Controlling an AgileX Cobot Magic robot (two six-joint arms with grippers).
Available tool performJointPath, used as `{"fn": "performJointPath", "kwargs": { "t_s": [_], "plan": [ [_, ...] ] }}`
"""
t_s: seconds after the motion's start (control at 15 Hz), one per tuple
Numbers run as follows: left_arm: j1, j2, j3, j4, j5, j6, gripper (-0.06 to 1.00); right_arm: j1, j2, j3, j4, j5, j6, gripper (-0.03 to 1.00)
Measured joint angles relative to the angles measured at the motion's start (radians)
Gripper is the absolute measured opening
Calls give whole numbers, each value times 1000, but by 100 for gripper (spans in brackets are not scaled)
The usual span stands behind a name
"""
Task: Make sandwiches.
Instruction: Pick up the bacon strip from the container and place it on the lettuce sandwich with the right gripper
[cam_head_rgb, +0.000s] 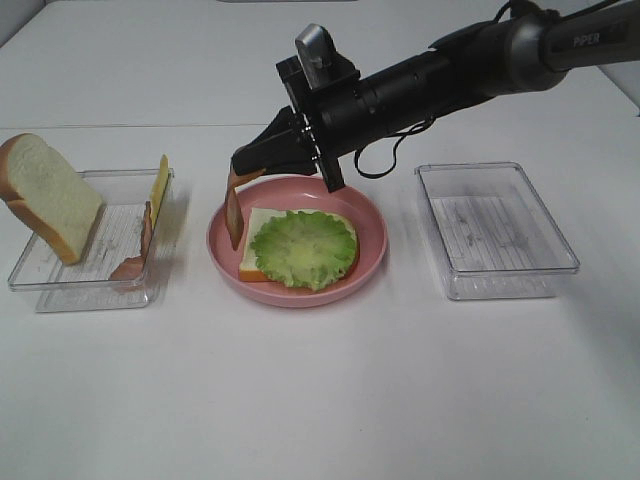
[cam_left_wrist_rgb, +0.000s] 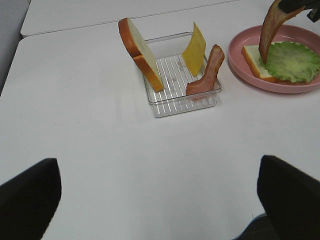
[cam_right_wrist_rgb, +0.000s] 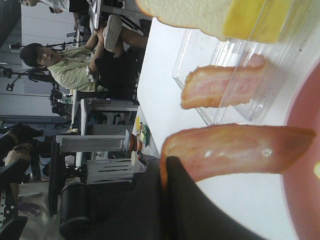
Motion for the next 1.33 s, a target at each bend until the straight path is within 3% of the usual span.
{"fn": "performJointPath", "kwargs": {
  "t_s": [0.27, 0.8, 1.07, 1.33],
  "plan": [
    [0, 0, 0, 0, 0, 0, 99, 0, 20, -1, -26, 0, -16, 2],
    [0, 0, 0, 0, 0, 0, 99, 0, 20, -28, -286, 2, 12, 2],
    [0, 0, 0, 0, 0, 0, 99, 0, 20, -149, -412, 3, 108, 2],
    [0, 0, 0, 0, 0, 0, 99, 0, 20, -163, -512, 4, 155, 2]
  ]
}}
